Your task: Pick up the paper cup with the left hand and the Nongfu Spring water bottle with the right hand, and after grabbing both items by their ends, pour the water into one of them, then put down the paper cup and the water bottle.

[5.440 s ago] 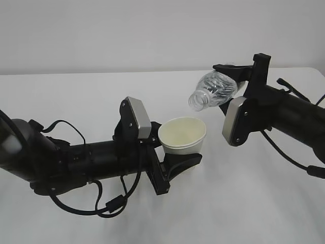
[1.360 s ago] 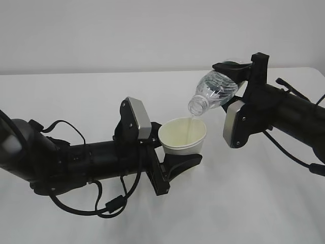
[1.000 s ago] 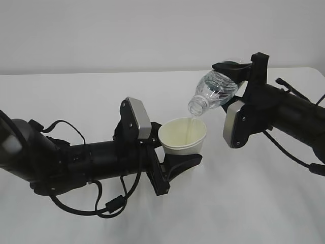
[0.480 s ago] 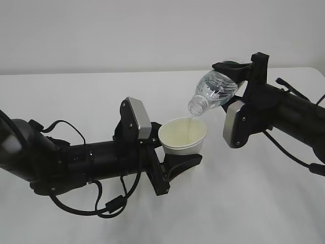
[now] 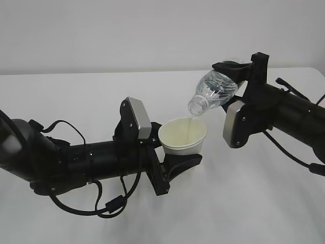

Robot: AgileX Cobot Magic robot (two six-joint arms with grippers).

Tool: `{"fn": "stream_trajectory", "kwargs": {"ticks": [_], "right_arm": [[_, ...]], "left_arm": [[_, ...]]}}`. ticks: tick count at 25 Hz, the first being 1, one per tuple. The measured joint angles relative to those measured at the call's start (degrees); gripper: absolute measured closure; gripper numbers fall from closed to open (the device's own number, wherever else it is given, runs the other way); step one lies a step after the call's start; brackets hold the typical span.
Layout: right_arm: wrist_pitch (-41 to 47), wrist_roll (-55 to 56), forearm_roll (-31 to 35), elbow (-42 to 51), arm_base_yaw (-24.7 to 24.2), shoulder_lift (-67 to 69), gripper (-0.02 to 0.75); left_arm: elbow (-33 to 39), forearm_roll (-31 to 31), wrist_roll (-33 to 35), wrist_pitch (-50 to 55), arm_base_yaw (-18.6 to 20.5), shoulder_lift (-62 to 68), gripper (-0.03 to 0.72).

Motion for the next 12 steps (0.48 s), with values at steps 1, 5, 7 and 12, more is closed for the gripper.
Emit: {"fn": "stream_trajectory", "kwargs": {"ticks": [1,5,7,12], "right_arm": [[0.0,0.0,0.0,0.0,0.0,0.0,0.274],[0.0,0.0,0.0,0.0,0.0,0.0,0.274],[0.0,0.0,0.0,0.0,0.0,0.0,0.274],[0.0,0.0,0.0,0.0,0.0,0.0,0.274]], "left_arm": [[0.0,0.0,0.0,0.0,0.0,0.0,0.22],[0.0,0.0,0.0,0.0,0.0,0.0,0.221],[0.0,0.0,0.0,0.0,0.0,0.0,0.221],[0.0,0.0,0.0,0.0,0.0,0.0,0.221]]}}
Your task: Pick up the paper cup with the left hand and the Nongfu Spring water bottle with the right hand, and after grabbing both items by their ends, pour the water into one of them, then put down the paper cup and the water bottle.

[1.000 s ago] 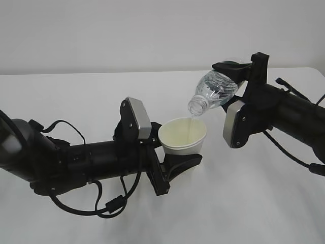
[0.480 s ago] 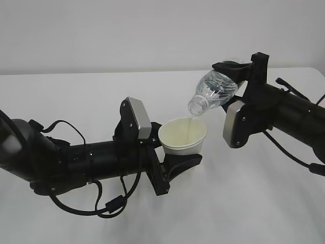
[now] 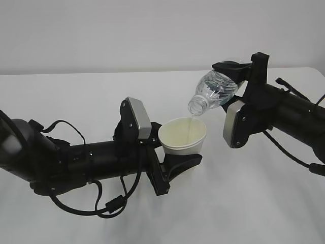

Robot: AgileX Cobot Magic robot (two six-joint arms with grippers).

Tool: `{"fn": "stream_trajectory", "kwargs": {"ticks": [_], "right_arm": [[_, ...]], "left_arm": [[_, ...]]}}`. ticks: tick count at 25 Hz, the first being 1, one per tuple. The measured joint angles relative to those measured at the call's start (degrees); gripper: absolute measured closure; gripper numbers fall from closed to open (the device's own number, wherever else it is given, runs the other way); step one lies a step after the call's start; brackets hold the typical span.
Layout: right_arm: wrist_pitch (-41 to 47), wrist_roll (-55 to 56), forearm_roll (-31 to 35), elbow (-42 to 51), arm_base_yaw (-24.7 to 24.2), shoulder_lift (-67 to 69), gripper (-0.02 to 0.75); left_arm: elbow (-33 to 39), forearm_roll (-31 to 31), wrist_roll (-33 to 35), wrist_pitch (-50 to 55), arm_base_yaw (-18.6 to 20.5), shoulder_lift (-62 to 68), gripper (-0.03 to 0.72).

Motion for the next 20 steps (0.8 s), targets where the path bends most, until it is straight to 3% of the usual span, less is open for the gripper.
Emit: {"fn": "stream_trajectory", "kwargs": {"ticks": [20], "right_arm": [[0.0,-1.14,0.0,0.0,0.0,0.0,0.274]], "left_arm": [[0.0,0.0,0.0,0.0,0.0,0.0,0.221]]}}
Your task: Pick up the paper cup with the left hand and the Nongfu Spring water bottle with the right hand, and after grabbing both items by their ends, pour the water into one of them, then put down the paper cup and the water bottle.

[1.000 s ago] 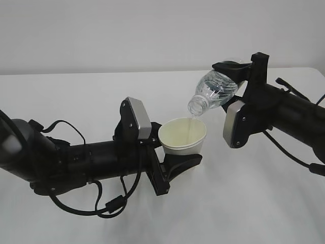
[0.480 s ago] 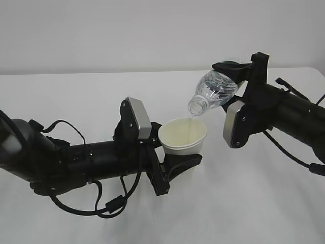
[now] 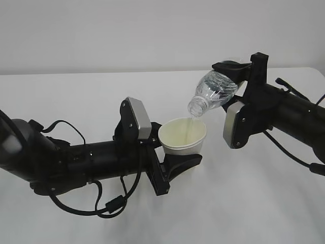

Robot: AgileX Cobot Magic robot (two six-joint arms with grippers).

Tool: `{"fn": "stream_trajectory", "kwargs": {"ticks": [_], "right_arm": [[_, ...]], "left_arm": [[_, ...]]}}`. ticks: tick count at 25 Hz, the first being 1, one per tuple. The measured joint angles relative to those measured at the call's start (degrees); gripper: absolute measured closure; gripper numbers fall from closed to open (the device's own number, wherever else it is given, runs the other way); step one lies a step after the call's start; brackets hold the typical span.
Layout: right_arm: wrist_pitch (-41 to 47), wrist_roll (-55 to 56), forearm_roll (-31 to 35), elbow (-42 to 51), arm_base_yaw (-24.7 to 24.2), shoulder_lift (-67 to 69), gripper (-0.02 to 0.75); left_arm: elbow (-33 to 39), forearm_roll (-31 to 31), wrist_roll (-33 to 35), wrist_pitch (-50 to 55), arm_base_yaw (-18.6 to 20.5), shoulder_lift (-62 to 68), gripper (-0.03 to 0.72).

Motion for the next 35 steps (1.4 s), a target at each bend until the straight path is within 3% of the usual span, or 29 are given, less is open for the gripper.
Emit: {"fn": "stream_trajectory", "kwargs": {"ticks": [35], "right_arm": [[-0.08,-0.1,0.0,0.0,0.0,0.0,0.274]], "left_arm": [[0.0,0.0,0.0,0.41,0.0,0.0,0.221]]}}
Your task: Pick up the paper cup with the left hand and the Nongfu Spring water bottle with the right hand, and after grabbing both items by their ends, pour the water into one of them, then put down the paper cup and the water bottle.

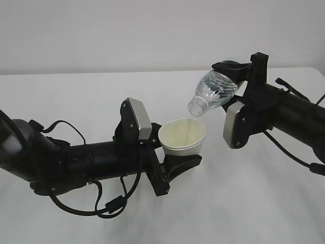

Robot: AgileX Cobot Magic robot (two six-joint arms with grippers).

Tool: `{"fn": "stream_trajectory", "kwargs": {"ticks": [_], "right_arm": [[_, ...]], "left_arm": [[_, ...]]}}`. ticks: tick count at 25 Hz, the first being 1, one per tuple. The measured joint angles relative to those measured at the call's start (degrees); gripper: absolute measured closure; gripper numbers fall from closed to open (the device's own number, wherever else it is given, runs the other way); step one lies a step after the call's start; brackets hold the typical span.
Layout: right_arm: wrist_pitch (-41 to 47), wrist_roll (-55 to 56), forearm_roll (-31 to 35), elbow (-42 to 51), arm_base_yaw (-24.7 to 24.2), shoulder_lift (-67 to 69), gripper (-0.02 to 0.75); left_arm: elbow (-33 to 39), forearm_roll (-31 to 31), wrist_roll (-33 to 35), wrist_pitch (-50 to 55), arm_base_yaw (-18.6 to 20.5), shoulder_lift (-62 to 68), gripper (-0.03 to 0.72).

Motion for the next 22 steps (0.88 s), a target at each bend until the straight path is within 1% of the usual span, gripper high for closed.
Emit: {"fn": "stream_trajectory", "kwargs": {"ticks": [22], "right_arm": [[0.0,-0.07,0.0,0.0,0.0,0.0,0.274]], "left_arm": [[0.0,0.0,0.0,0.1,0.0,0.0,0.221]]}}
